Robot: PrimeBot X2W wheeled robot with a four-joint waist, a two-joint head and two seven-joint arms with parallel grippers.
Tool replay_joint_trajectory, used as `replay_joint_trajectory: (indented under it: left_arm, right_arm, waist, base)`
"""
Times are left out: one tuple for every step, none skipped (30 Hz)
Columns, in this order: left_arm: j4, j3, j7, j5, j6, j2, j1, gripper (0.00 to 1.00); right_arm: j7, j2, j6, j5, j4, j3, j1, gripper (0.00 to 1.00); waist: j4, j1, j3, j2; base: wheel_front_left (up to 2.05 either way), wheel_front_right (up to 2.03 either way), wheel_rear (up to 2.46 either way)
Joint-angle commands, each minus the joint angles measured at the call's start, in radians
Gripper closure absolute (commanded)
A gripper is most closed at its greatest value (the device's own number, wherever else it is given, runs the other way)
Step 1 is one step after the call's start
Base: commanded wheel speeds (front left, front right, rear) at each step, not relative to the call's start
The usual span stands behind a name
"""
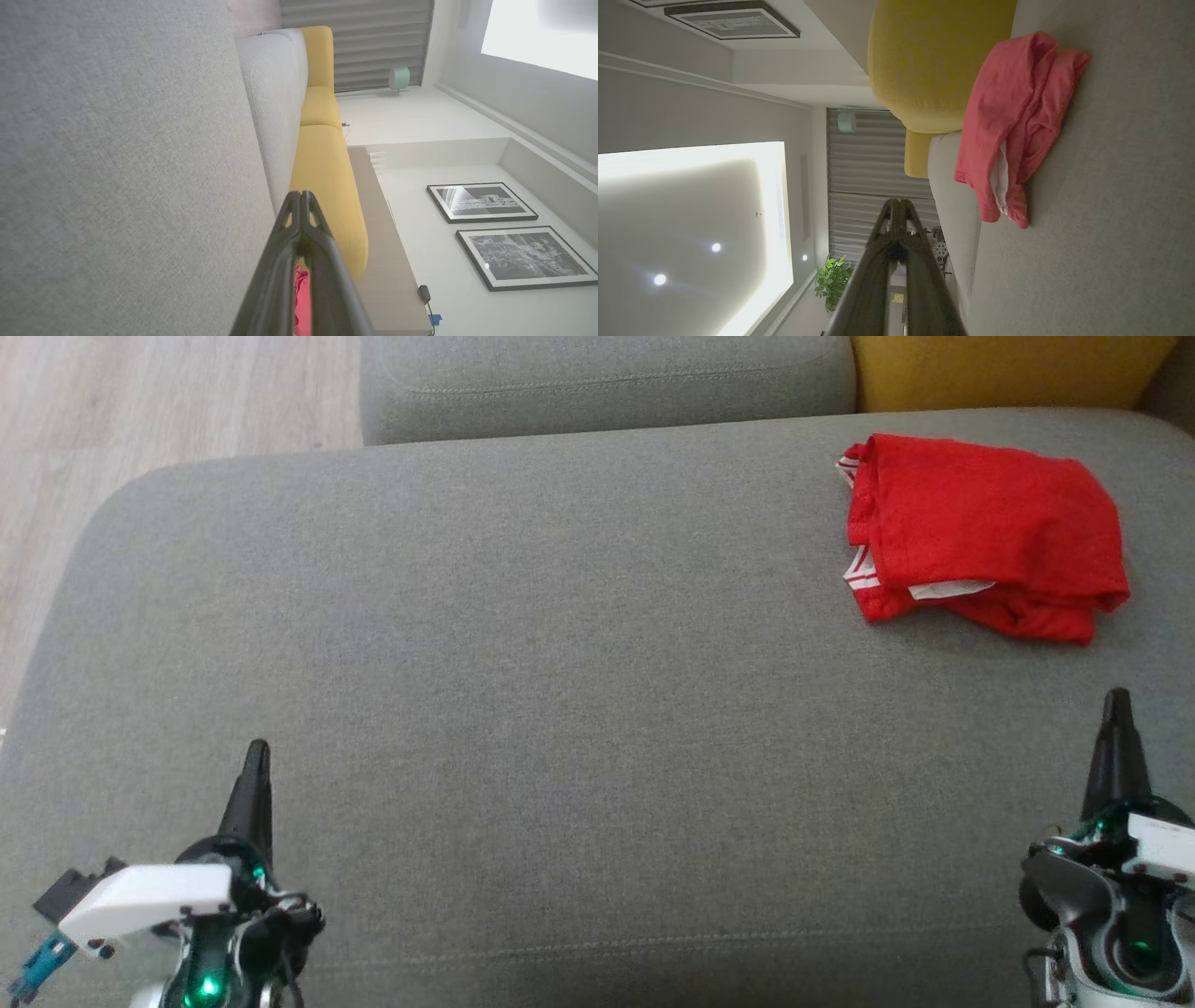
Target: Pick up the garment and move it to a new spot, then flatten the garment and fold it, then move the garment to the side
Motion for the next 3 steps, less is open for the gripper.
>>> replay_joint_trajectory:
  left_arm:
    - [-0.021,0.04,0.009,-0.026,-0.01,0.021,-0.053,1.0]
    - [-0.019,0.041,0.012,-0.036,-0.011,0.021,-0.054,1.0]
    - [-0.016,0.042,0.015,-0.046,-0.011,0.021,-0.054,1.0]
  right_arm:
    - [0.01,-0.012,0.0,0.031,-0.034,0.014,-0.009,1.0]
    - [0.013,-0.012,0.0,0.043,-0.034,0.012,-0.008,1.0]
    - [0.016,-0.012,0.0,0.055,-0.033,0.01,-0.008,1.0]
  waist:
    - [-0.001,0.0,-0.002,0.0]
    - [-0.001,0.0,-0.003,0.0]
    - [-0.001,0.0,-0.005,0.0]
  base:
    - [0.0,0.0,0.0]
    - [0.0,0.0,0.0]
    - [0.0,0.0,0.0]
